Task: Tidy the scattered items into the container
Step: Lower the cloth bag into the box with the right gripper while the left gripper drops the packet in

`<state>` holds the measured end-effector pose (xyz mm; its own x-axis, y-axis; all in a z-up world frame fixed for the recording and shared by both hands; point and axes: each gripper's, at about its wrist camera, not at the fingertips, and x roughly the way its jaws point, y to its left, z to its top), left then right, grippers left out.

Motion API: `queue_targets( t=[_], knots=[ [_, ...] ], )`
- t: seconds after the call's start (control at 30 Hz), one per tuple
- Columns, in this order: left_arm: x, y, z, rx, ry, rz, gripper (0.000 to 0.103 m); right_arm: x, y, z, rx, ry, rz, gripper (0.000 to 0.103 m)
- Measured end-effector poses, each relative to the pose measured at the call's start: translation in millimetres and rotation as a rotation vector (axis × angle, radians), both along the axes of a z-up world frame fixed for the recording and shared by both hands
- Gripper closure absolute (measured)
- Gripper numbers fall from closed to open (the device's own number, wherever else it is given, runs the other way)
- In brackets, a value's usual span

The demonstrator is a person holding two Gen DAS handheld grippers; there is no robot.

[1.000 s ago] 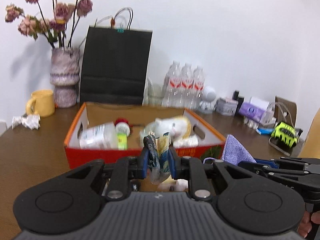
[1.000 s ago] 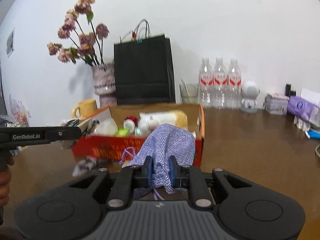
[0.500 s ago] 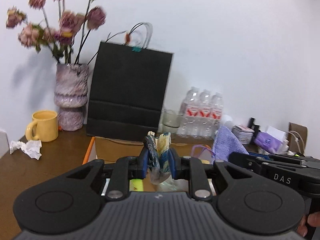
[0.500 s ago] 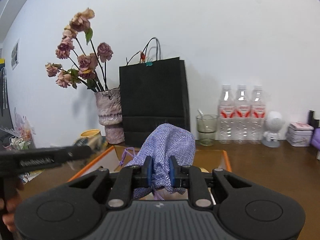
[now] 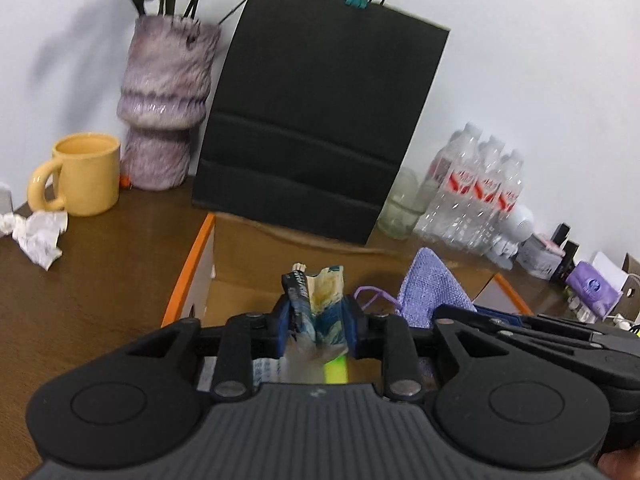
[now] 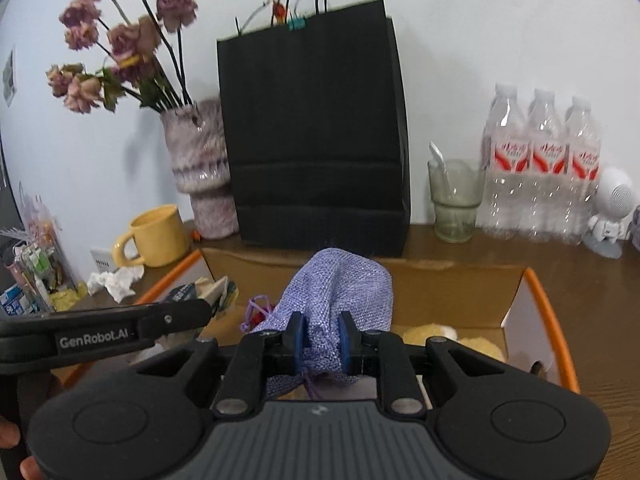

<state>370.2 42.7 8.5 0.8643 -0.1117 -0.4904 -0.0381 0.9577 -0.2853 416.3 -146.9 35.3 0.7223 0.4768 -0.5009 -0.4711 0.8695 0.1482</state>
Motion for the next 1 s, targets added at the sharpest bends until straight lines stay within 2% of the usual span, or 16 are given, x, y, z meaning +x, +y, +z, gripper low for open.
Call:
queue_targets(
  t=[0.07,0.13,0.17,0.23,0.3,0.33,0.37,0.43,0.53,0.83,1.0],
  knots=[
    [-1.4,-1.4,-1.0,0.013,0.001,0.010,0.053,0.2,-0.4,-3.8,-0.008,0.011,0.000,0.078],
    [-4.5,-3.7,-0.7,0.032,-0.015,0.017,0.047,0.1,0.4,-3.9,-0.024,0.007,-0.011,0.068],
    [-5.5,-5.3,-0.1,0.044,-0.019,0.013,0.040,-0.7,0.2,-3.0,-0.035,0.005,-0.015,0.064],
    [-8.0,-7.5,1.9,0.057,-0.026,0.015,0.026,-2.9,-1.2,0.1,-0.045,-0.006,-0.026,0.044],
    [-9.9,-7.9,4.7,0.065,-0.036,0.023,0.020,-6.1,-5.0,4.1,-0.053,-0.019,-0.047,0.038],
    [-10.7,-7.3,6.4,0.063,-0.040,0.027,0.013,-6.5,-6.5,5.9,-0.056,-0.020,-0.056,0.030],
    [-11.6,-6.4,8.0,0.060,-0.044,0.036,0.002,-5.8,-8.3,7.3,-0.055,-0.018,-0.070,0.026],
    [-14.9,-4.4,11.6,0.056,-0.059,0.060,0.000,-4.3,-14.9,9.7,-0.041,-0.009,-0.094,0.010],
    [-16.9,-2.2,16.2,0.046,-0.064,0.076,0.000,-2.7,-24.1,12.7,-0.009,0.021,-0.097,0.000],
    [-18.2,-4.8,18.9,0.082,-0.035,0.100,0.000,-7.7,-25.9,20.9,-0.041,0.022,-0.101,0.000],
    [-30.4,-6.3,29.1,0.082,-0.066,0.097,0.000,-16.6,-25.9,27.6,-0.061,0.006,-0.107,0.000]
  ],
)
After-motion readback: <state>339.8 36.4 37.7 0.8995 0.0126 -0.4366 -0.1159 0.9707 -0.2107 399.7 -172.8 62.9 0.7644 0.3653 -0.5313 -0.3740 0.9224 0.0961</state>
